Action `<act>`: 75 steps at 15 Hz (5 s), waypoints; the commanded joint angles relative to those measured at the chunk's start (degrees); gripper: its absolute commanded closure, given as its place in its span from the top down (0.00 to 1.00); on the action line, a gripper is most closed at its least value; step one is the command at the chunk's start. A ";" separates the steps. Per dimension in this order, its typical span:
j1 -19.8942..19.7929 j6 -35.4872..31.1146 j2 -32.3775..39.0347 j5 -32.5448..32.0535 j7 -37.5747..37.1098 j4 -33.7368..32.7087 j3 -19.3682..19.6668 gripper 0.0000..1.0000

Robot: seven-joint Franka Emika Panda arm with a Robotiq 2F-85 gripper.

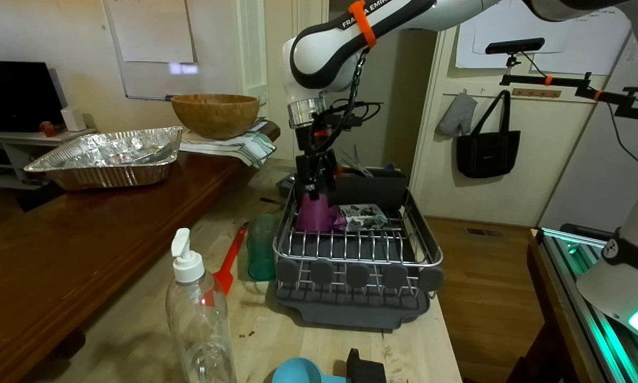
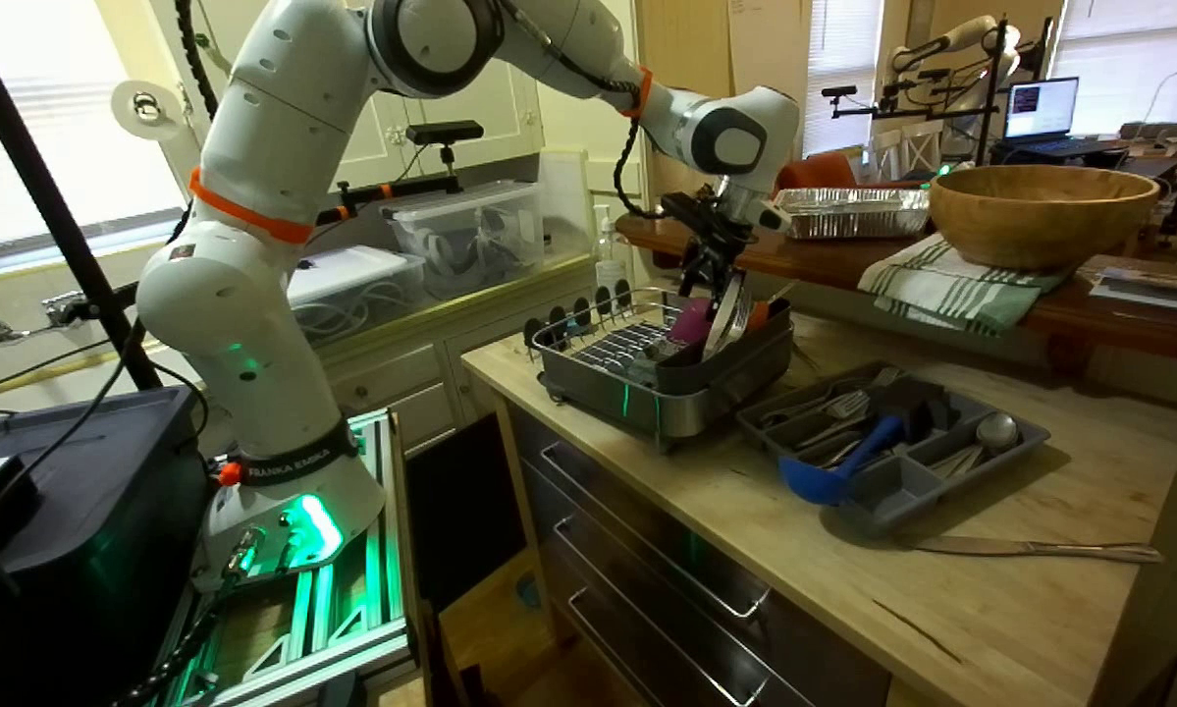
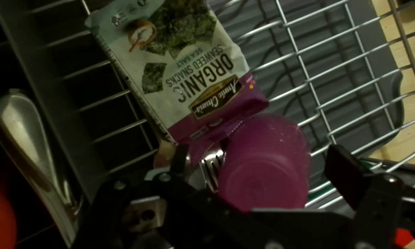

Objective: Put the purple cup on the left side of the counter.

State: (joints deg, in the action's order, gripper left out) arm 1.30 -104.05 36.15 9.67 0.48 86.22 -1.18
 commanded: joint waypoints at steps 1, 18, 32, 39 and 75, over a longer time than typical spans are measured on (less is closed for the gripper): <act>-0.43 1.38 2.08 -0.16 -0.79 -1.55 -0.43 1.00; 2.85 -3.92 -11.03 -1.19 -2.08 7.83 -1.58 0.00; -0.05 -13.83 -3.60 -2.92 1.44 5.17 0.05 1.00; 0.15 -14.15 -1.56 -2.95 2.15 3.32 -0.92 0.99; 0.57 -7.02 3.81 -3.39 2.78 -0.89 -3.01 0.95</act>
State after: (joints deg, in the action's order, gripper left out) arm 1.82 -110.46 38.72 6.34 2.74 86.82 -4.32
